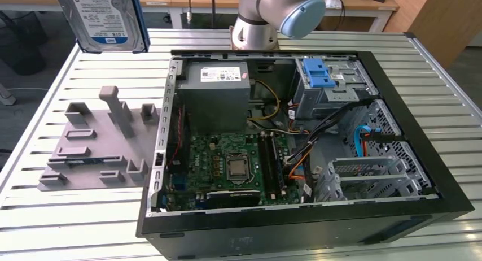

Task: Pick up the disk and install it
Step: 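Pick up the disk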

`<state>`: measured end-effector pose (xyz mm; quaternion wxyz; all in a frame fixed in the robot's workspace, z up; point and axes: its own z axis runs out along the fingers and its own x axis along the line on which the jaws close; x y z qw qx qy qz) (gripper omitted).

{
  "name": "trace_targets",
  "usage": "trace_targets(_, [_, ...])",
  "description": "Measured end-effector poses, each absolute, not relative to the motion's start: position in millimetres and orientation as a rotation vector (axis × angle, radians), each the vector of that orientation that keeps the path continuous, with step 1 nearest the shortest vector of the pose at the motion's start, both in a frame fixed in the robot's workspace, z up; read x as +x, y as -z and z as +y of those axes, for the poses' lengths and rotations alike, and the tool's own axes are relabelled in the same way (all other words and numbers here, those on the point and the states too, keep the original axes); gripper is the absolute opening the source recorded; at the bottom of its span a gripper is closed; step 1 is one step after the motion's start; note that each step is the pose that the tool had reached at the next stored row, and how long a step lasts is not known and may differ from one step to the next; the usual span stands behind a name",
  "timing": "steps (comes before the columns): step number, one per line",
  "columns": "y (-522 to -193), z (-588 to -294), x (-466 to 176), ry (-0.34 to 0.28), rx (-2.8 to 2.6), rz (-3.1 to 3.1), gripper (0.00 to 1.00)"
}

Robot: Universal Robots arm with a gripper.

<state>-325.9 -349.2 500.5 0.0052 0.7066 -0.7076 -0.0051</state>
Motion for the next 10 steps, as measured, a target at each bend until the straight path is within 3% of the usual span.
trace_targets(10, [-500.5, -349.2, -324.1, 0.016, 2.213, -2.215, 0.36])
